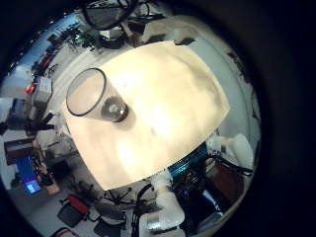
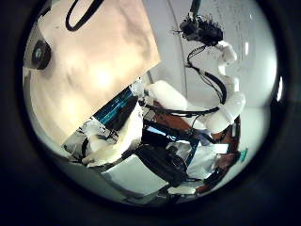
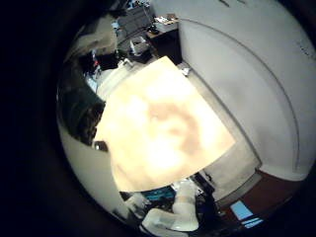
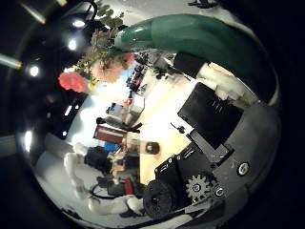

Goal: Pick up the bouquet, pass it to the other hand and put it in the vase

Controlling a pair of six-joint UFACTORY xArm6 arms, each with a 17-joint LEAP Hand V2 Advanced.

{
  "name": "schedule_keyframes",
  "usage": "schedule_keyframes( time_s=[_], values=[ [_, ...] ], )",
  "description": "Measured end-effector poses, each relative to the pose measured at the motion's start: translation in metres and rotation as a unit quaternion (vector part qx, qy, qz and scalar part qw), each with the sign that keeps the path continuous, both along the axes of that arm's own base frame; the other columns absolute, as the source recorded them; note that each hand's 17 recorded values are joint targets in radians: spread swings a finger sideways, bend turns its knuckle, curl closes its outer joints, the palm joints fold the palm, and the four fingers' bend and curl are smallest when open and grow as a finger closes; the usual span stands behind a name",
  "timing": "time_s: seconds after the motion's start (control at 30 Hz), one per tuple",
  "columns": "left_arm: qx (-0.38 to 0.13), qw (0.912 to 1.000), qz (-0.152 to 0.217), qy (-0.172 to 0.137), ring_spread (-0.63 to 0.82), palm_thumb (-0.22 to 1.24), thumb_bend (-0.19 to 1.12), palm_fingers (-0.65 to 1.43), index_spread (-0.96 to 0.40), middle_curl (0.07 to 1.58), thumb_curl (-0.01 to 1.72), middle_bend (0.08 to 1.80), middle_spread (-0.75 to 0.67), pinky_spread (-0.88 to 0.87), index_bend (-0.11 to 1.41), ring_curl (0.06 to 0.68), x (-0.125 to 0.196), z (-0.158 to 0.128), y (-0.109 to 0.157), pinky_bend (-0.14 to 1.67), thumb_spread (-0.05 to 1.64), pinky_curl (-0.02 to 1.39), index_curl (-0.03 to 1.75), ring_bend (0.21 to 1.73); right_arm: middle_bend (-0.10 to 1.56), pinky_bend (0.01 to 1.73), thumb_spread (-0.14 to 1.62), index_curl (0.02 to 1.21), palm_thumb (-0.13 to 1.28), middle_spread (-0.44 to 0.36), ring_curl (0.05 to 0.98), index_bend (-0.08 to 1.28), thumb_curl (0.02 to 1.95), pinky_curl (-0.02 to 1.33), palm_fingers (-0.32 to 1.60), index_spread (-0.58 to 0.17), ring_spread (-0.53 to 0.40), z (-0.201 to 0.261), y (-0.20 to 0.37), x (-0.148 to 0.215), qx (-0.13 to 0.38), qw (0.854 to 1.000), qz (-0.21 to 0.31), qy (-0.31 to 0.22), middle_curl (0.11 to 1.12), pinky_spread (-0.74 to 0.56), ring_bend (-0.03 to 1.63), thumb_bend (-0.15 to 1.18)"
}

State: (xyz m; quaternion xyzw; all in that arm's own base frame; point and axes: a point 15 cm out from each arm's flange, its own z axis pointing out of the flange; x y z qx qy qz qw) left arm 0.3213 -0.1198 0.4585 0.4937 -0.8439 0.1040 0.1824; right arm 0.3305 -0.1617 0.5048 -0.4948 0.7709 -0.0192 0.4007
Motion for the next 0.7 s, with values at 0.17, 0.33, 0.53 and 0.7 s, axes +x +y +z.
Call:
schedule_keyframes(
  time_s=[0.17, 0.33, 0.53, 0.7],
  values=[
    [-0.074, 0.9958, 0.046, -0.027, 0.5, 0.33, -0.02, 0.24, 0.02, 0.33, 0.32, 0.19, 0.25, 0.55, 0.18, 0.202, 0.026, 0.026, -0.001, 0.35, 1.12, 0.16, 0.38, 0.45, 1.35, 1.41, 0.86, 0.81, 1.16, -0.124, 0.646, 1.17, 1.01, 0.59, 1.16, -0.217, -0.179, 0.023, 0.027, 0.011, 0.046, 0.996, 0.053, -0.056, 0.77, -0.18, 1.47, 0.0],
    [-0.111, 0.9917, 0.054, -0.037, 0.49, 0.31, -0.03, 0.24, 0.02, 0.33, 0.31, 0.19, 0.24, 0.54, 0.17, 0.203, 0.035, 0.034, -0.011, 0.36, 1.11, 0.16, 0.37, 0.46, 1.36, 1.39, 0.85, 0.8, 1.16, -0.122, 0.646, 1.19, 1.05, 0.63, 1.16, -0.212, -0.179, 0.034, 0.053, 0.022, 0.104, 0.981, 0.121, -0.106, 0.76, -0.18, 1.48, 0.0],
    [-0.217, 0.9738, 0.064, -0.023, 0.47, 0.3, -0.02, 0.25, 0.03, 0.34, 0.31, 0.19, 0.24, 0.52, 0.17, 0.205, 0.045, 0.058, -0.035, 0.38, 1.1, 0.16, 0.36, 0.49, 1.37, 1.36, 0.85, 0.78, 1.16, -0.119, 0.644, 1.2, 1.09, 0.66, 1.16, -0.208, -0.178, 0.027, 0.076, 0.038, 0.182, 0.958, 0.183, -0.121, 0.75, -0.18, 1.48, 0.0],
    [-0.292, 0.9532, 0.077, -0.006, 0.46, 0.3, -0.02, 0.25, 0.04, 0.35, 0.31, 0.2, 0.24, 0.51, 0.17, 0.207, 0.052, 0.074, -0.044, 0.38, 1.09, 0.16, 0.35, 0.51, 1.37, 1.34, 0.85, 0.77, 1.15, -0.114, 0.643, 1.21, 1.11, 0.69, 1.16, -0.205, -0.177, 0.027, 0.123, 0.046, 0.204, 0.936, 0.254, -0.131, 0.75, -0.18, 1.48, 0.0]
  ],
)
